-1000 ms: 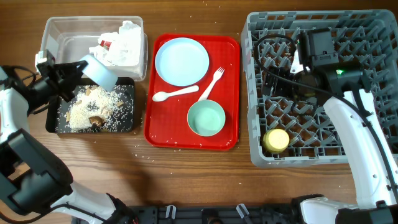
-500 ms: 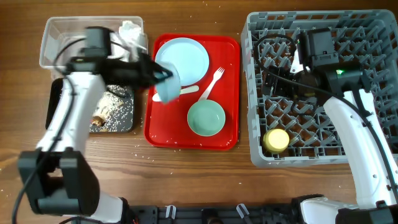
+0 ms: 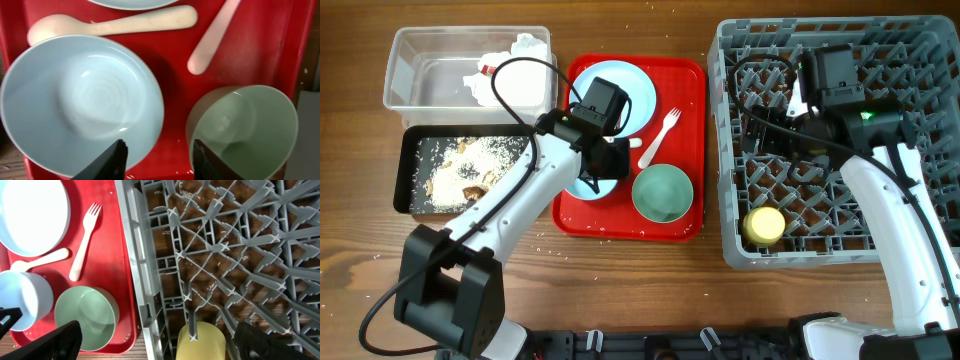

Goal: Sort waste into correct bins and load items into the dishwasher rack
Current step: 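Set the emptied bowl back on the red tray with the left gripper, then grasp the mint-green bowl on the tray with the right gripper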

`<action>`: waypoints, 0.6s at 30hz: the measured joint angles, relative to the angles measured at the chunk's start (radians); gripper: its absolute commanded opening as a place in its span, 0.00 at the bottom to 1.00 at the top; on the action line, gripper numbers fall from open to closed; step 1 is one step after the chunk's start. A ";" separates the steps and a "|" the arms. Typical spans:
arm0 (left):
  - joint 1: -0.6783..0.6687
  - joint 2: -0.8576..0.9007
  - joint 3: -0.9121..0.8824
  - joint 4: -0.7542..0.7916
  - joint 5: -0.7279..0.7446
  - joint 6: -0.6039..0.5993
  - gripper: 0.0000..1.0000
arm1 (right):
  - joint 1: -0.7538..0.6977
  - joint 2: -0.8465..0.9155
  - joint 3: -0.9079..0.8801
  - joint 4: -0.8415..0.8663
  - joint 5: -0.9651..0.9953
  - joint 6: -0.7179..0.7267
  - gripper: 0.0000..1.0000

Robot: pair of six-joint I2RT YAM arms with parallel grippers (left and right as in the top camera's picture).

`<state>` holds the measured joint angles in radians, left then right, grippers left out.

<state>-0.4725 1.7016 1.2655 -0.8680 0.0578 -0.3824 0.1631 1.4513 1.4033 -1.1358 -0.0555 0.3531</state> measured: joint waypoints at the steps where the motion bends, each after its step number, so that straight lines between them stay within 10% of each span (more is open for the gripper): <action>1: 0.000 0.003 0.000 0.005 -0.008 0.002 0.64 | 0.000 0.000 0.000 0.000 0.000 0.000 1.00; 18: 0.091 -0.021 0.128 -0.054 0.114 -0.002 0.72 | 0.221 0.198 0.000 0.205 -0.217 0.000 0.98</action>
<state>-0.3813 1.6810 1.3937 -0.9222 0.1715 -0.3847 0.3840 1.6497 1.4036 -0.9306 -0.2729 0.3531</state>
